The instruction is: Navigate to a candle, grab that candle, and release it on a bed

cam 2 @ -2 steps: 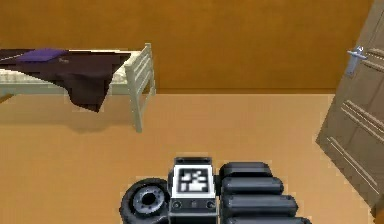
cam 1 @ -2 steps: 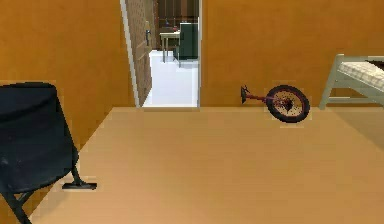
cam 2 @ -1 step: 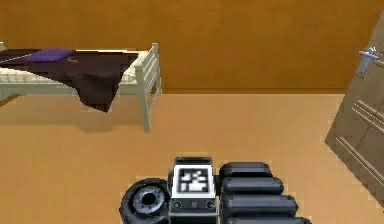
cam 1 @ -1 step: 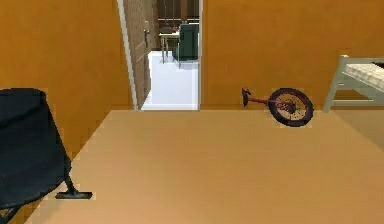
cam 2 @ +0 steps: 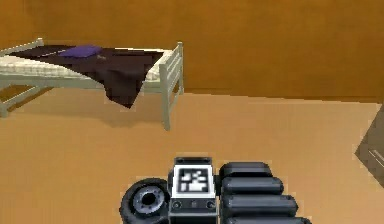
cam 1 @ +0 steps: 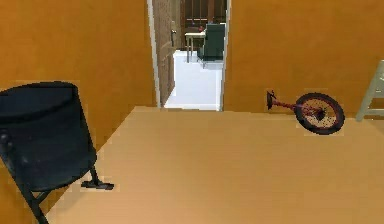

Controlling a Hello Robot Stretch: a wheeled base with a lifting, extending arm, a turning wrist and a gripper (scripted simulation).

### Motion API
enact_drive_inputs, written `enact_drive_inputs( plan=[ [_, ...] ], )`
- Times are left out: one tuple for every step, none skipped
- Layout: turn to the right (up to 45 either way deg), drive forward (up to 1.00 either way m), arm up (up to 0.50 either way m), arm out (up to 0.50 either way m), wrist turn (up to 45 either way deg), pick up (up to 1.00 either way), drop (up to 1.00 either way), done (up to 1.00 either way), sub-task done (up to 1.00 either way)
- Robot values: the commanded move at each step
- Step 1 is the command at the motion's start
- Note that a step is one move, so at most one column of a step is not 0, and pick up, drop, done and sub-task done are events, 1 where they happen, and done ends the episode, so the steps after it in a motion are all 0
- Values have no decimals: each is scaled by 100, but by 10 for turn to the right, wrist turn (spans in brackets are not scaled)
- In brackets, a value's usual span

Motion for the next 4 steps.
enact_drive_inputs(
  plan=[
    [0, 100, 0, 0, 0, 0, 0, 0, 0],
    [0, 100, 0, 0, 0, 0, 0, 0, 0],
    [0, 100, 0, 0, 0, 0, 0, 0, 0],
    [0, 70, 0, 0, 0, 0, 0, 0, 0]
  ],
)
